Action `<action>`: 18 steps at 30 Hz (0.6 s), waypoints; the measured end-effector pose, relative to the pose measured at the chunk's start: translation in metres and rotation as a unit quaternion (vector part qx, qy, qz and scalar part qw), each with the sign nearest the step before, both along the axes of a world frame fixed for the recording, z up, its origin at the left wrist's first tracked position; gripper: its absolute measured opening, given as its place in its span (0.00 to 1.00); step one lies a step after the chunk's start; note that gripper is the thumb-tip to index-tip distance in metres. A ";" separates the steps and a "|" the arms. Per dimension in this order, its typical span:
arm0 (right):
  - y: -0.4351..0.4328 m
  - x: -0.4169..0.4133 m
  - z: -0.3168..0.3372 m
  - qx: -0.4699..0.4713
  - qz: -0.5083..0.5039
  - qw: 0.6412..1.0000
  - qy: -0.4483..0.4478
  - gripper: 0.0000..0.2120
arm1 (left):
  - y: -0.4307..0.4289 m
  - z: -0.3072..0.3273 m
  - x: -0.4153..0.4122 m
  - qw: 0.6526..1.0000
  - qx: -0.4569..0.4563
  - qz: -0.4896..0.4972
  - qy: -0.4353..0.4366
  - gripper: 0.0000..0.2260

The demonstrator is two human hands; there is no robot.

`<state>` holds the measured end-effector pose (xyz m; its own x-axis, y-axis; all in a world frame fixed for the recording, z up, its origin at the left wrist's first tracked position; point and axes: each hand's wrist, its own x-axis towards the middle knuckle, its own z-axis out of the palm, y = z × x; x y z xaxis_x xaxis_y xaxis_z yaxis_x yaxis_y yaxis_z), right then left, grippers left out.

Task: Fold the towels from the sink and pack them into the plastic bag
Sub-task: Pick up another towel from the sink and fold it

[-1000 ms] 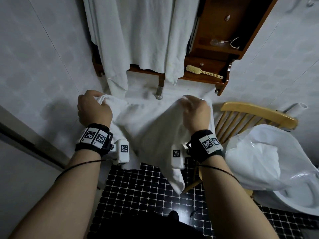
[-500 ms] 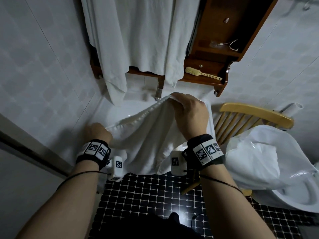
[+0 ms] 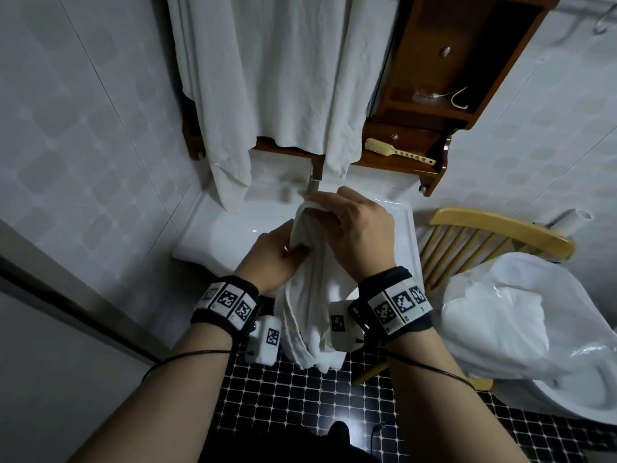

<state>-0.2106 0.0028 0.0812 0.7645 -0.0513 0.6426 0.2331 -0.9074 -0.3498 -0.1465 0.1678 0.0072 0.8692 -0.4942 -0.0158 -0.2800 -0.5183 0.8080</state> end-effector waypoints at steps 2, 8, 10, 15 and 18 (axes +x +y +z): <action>-0.008 -0.002 0.002 0.000 -0.004 1.000 -0.004 0.15 | -0.009 0.001 -0.006 0.999 -0.027 0.008 0.020 0.09; -0.031 -0.008 -0.002 -0.008 -0.032 0.999 0.033 0.18 | -0.028 -0.004 -0.004 0.993 0.059 0.083 -0.067 0.05; -0.037 -0.009 -0.010 -0.012 -0.043 0.998 0.038 0.16 | -0.028 0.003 -0.002 0.989 0.056 0.119 -0.066 0.08; -0.047 -0.006 -0.030 -0.023 -0.029 0.974 0.226 0.14 | -0.023 0.029 0.006 0.989 -0.020 0.144 -0.007 0.16; -0.050 -0.004 -0.042 -0.038 -0.041 0.951 0.305 0.12 | -0.022 0.042 0.009 0.986 -0.050 0.155 0.038 0.21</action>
